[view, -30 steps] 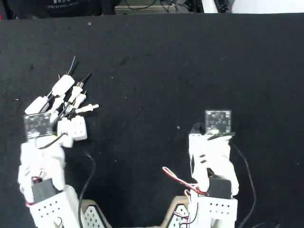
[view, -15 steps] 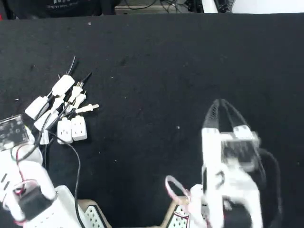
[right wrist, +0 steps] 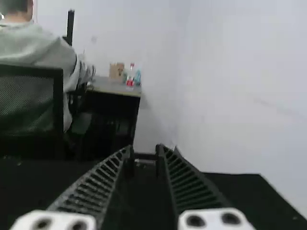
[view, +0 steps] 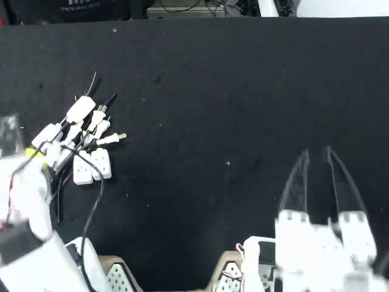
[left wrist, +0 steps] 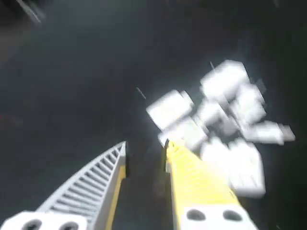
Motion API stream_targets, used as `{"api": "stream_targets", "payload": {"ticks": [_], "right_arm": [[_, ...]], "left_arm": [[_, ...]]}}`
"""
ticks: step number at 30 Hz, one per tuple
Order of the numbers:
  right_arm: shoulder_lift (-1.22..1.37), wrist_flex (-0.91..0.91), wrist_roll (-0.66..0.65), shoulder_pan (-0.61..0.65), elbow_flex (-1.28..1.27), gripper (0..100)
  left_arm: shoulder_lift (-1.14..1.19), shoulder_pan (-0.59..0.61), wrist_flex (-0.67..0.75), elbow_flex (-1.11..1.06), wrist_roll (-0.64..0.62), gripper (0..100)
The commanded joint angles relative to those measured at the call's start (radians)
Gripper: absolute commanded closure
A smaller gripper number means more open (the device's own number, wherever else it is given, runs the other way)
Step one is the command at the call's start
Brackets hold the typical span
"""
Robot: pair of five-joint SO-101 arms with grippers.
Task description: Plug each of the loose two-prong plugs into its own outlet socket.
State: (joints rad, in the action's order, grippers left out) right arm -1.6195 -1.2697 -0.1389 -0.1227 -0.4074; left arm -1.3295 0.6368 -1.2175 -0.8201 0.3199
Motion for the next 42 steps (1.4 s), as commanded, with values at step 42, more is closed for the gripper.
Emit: {"api": "stream_targets", "payload": {"ticks": [42], "right_arm": [[0.55,0.841,0.072,0.307,-0.969,91.3]], "left_arm": [[1.076,-0.466,0.529,-0.096,-0.391,72]]}}
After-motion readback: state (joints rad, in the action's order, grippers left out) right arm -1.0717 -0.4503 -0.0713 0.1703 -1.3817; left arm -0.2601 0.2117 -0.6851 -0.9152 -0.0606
